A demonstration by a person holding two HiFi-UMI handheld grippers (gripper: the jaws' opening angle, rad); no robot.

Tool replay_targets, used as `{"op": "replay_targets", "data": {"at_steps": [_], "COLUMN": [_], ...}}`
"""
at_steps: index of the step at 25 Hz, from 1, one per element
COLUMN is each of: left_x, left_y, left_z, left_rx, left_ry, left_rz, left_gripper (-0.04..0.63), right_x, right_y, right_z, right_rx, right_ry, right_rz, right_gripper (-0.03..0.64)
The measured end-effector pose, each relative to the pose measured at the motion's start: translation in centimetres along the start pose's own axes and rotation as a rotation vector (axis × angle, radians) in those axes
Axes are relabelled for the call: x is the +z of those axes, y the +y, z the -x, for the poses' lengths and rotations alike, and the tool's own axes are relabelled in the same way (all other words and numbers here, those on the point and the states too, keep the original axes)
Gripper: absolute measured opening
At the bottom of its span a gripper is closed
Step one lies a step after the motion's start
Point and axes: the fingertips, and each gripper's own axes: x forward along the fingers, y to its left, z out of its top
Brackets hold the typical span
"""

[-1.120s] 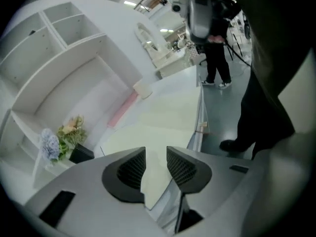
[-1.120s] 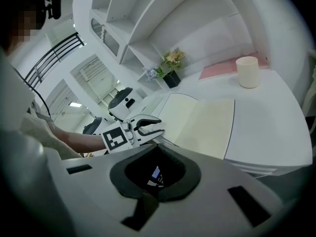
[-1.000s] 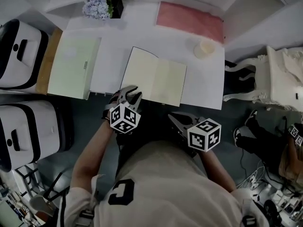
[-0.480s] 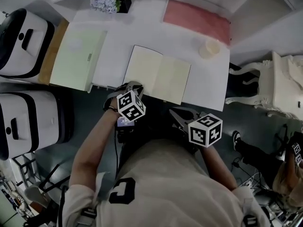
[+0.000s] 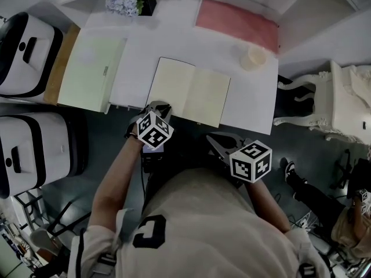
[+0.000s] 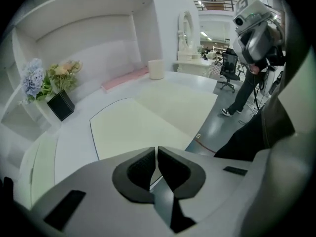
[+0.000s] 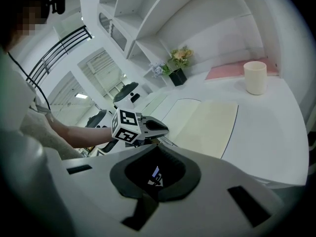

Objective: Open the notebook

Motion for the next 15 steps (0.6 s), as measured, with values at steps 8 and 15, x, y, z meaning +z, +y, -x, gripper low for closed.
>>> {"op": "replay_targets", "data": {"at_steps": [8,15], "left_x": [-0.1,-0.2], "left_y": [0.1,0.1], "left_z": [0.0,0.1], "left_rx": [-0.028,-0.048], "left_ry": [-0.046,-0.070], "left_rz": [0.082,0.114], "left_gripper": [0.031,0.031], "right_x": [0.6,1.1], "right_y": [0.0,0.2], "right_z": [-0.2,-0.8], "right_rx": [-0.022,-0.029], "right_ry": [0.000,-0.014], "right_rz": [0.017,0.008], "right_gripper": [0.014,0.014]}}
